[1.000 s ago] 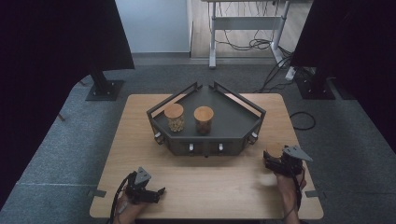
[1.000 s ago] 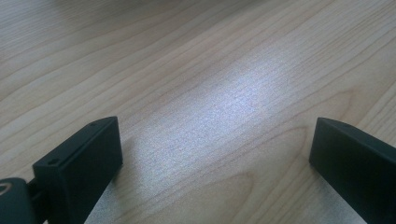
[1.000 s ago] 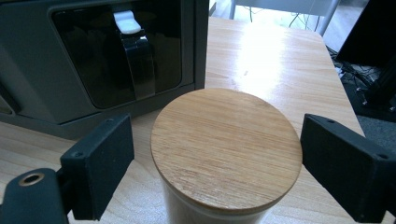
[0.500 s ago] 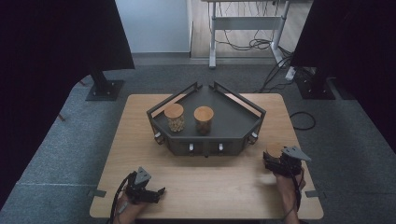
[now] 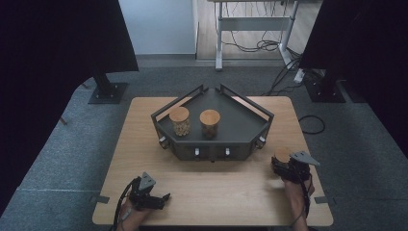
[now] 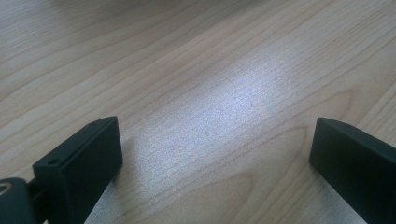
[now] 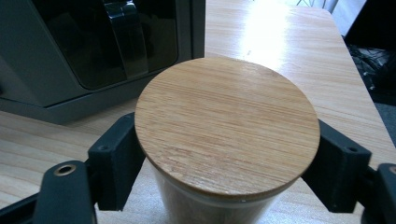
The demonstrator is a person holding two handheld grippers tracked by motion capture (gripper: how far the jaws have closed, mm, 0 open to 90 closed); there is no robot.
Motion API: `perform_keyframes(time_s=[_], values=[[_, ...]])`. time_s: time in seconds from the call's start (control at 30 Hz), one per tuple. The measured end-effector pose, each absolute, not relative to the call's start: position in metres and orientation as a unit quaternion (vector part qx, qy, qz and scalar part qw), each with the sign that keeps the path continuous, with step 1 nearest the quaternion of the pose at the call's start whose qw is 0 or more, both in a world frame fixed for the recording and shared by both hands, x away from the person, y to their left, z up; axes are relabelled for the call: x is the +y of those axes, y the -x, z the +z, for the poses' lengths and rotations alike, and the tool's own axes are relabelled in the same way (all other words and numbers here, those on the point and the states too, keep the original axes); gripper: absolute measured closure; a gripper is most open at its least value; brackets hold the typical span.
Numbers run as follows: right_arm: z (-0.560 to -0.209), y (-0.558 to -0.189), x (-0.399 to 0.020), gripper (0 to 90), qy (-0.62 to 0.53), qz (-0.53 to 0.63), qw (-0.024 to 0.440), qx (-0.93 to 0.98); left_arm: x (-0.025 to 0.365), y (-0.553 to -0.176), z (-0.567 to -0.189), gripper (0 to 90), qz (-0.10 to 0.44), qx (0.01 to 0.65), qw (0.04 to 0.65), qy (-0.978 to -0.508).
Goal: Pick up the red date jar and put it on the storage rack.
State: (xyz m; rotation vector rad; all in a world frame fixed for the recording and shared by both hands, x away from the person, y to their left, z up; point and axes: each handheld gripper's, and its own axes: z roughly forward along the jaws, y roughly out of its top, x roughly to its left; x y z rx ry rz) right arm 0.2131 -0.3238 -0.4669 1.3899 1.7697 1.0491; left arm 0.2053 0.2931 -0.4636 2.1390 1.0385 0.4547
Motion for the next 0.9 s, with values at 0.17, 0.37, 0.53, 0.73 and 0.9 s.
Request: perform_keyframes(time_s=[0.17,0.37,0.53,0.73,0.9], values=[[-0.4659,-0.2123,-0.3221,25.2,-0.536,0.399,0.324,0.67,0.2931,-0.2053,-0.4637,2.3,0.176,0.401,0.353,-0.827],[-0.4653,-0.2108,-0.3186,25.3,-0.535,0.394,0.33,0.67,0.2931,-0.2054,-0.4637,2.3,0.176,0.401,0.353,-0.827],[-0.4642,-0.209,-0.3172,25.3,-0.531,0.397,0.331,0.671,0.2931,-0.2054,-0.4637,2.3,0.176,0.401,0.353,-0.827],[-0.4619,-0.2054,-0.3179,25.2,-0.529,0.406,0.33,0.668,0.2932,-0.2054,-0.4637,2.3,0.176,0.401,0.353,-0.827],[-0.4592,-0.2034,-0.3185,25.2,-0.529,0.41,0.328,0.667,0.2931,-0.2054,-0.4636,2.3,0.176,0.401,0.353,-0.827]])
